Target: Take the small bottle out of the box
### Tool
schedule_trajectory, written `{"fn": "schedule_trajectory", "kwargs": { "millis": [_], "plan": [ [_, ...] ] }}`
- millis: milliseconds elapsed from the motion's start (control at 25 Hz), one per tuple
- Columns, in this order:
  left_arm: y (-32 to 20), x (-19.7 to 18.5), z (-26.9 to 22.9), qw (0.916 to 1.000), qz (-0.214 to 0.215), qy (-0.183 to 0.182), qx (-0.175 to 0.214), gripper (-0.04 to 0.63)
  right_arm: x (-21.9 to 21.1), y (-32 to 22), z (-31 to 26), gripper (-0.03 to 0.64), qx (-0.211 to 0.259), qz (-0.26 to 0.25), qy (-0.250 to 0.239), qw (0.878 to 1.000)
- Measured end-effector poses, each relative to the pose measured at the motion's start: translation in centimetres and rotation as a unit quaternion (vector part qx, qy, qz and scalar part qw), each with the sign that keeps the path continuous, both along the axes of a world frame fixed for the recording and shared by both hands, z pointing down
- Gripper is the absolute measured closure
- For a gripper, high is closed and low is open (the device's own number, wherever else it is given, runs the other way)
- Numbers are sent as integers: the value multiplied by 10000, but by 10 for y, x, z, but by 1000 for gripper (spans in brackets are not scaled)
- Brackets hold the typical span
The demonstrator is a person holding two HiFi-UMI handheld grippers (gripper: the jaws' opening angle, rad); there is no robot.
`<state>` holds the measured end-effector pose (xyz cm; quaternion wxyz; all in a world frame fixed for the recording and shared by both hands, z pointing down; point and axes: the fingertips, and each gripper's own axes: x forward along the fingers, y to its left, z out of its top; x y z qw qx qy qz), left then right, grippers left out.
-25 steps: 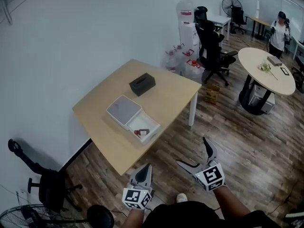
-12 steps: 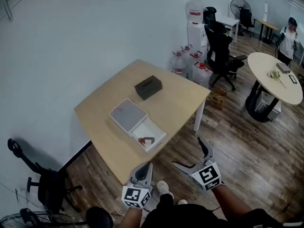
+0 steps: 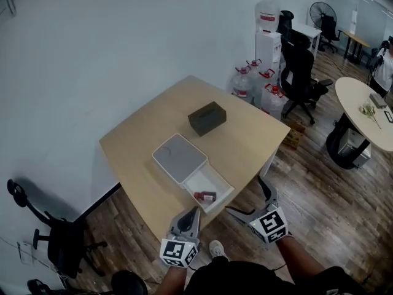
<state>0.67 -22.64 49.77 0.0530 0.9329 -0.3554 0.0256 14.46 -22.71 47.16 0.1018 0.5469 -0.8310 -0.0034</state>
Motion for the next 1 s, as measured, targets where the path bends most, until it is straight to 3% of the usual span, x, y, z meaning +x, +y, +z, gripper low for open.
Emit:
{"fn": "schedule_trajectory", "kwargs": {
  "millis": [400, 560, 720, 1000],
  "plan": [
    [-72, -44, 9, 9998, -102, -185, 5, 580, -38, -73, 30, 31, -321, -392, 559, 9972],
    [-95, -64, 10, 9995, -288, -115, 26, 580, -57, -94, 54, 31, -422, -675, 1107, 9907],
    [-112, -84, 19, 9986, -501, -106, -91, 580, -68, -107, 93, 31, -870, -1037, 1626, 9774],
    [-121, -101, 35, 9959, -833, -21, -337, 580, -86, -123, 156, 37, -1764, -1746, 2323, 9404]
  ]
}}
